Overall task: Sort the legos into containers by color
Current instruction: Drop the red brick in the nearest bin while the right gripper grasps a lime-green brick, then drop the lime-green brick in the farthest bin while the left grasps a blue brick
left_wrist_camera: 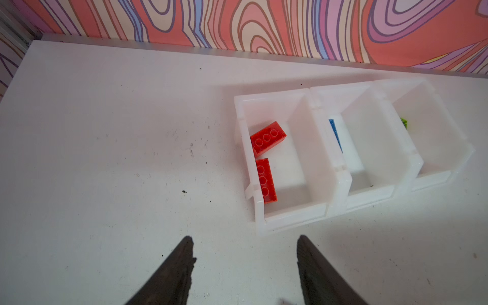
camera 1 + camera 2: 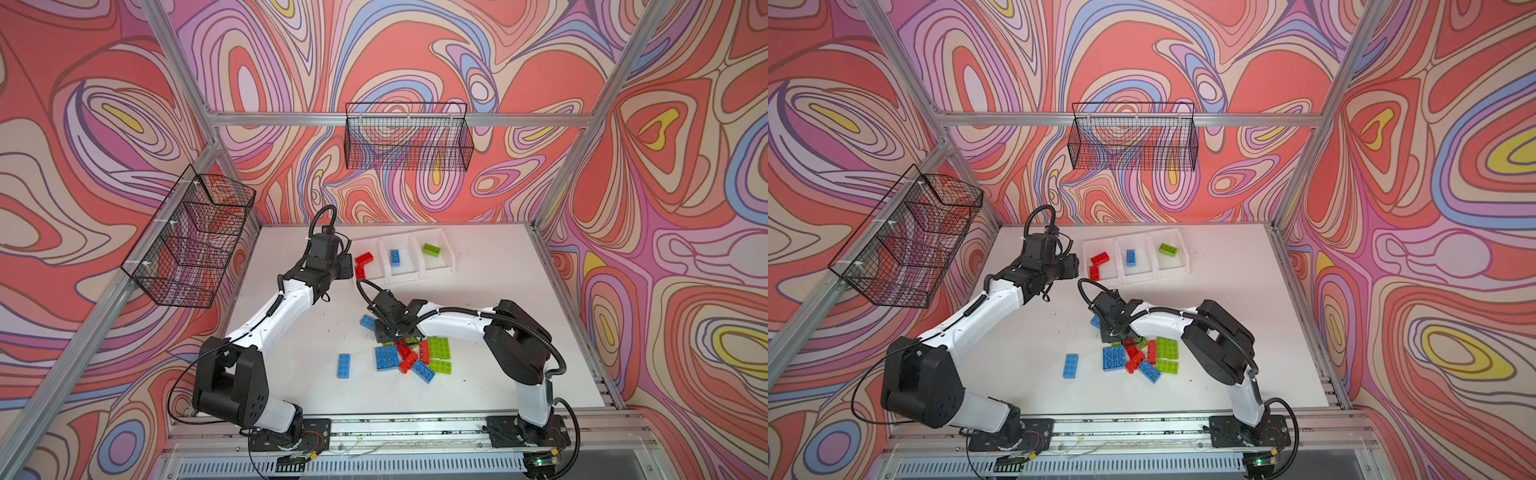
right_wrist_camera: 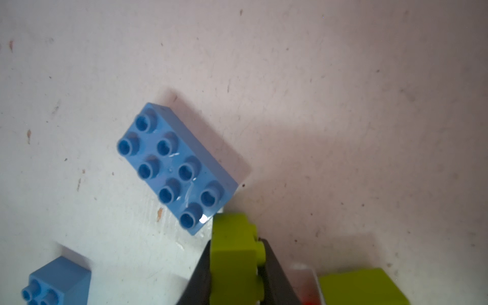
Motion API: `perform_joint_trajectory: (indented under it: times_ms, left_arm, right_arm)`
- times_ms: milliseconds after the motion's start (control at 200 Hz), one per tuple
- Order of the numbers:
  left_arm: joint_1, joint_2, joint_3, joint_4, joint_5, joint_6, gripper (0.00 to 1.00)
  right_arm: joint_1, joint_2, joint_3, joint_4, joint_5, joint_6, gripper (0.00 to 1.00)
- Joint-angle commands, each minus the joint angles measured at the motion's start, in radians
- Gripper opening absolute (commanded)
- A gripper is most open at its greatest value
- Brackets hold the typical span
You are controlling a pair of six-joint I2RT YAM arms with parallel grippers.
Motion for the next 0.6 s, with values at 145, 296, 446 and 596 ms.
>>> perform_joint_trajectory:
  times_ms: [145, 296, 446, 596]
  left_arm:
    - [0.007, -0.085, -0.069, -0.053, 0.001, 0.002, 0.65]
    - [0.007, -0.157, -0.134, -0.089, 0.006, -0.01, 0.65]
    - [0.007, -0.232, -0.205, -0.144, 0.018, -0.051, 0.65]
    - [0.004, -0.325, -0.309, -0.182, 0.035, -0.116, 0.66]
  right_arm:
    - [-0.051, -0.098, 0.042, -0.029, 0.115, -0.032, 0.18]
    - [-0.169, -0.175, 0.074, -0.01, 0.148, -0.102, 0.18]
    - [-0.305, -0.19, 0.141, -0.019, 0.176, -0.206, 0.18]
    - [-0.465, -0.146, 0.195, 0.011, 0.136, -0.286, 0.19]
